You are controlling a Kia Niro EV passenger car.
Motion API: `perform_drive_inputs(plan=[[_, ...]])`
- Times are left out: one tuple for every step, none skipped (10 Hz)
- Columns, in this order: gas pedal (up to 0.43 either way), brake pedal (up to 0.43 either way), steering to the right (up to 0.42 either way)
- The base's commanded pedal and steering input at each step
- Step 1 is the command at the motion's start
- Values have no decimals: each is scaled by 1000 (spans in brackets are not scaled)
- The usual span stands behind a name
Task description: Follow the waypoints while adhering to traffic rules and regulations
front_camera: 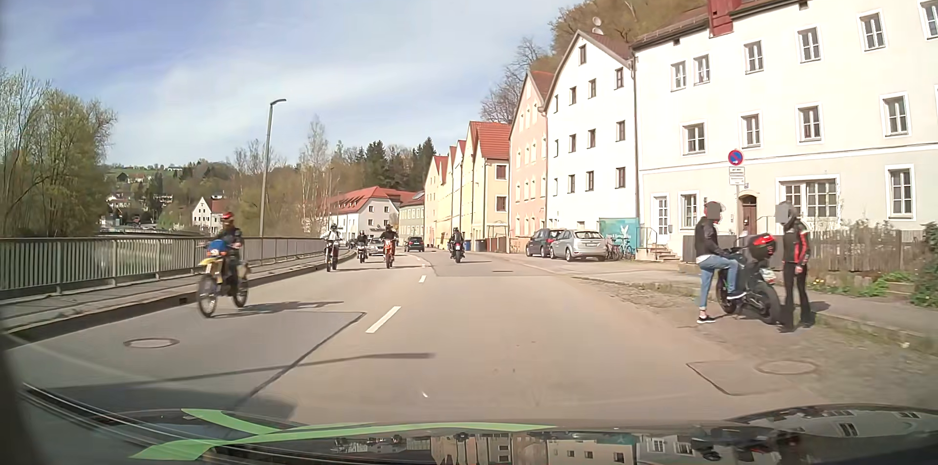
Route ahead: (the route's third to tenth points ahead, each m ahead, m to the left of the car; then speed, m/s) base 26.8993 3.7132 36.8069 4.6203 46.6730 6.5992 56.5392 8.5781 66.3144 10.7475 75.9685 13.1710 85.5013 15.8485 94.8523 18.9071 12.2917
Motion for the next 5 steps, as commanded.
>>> perform_drive_inputs(plan=[[98,0,-23],[98,0,-22],[110,0,-21],[118,0,-21],[118,0,-21]])
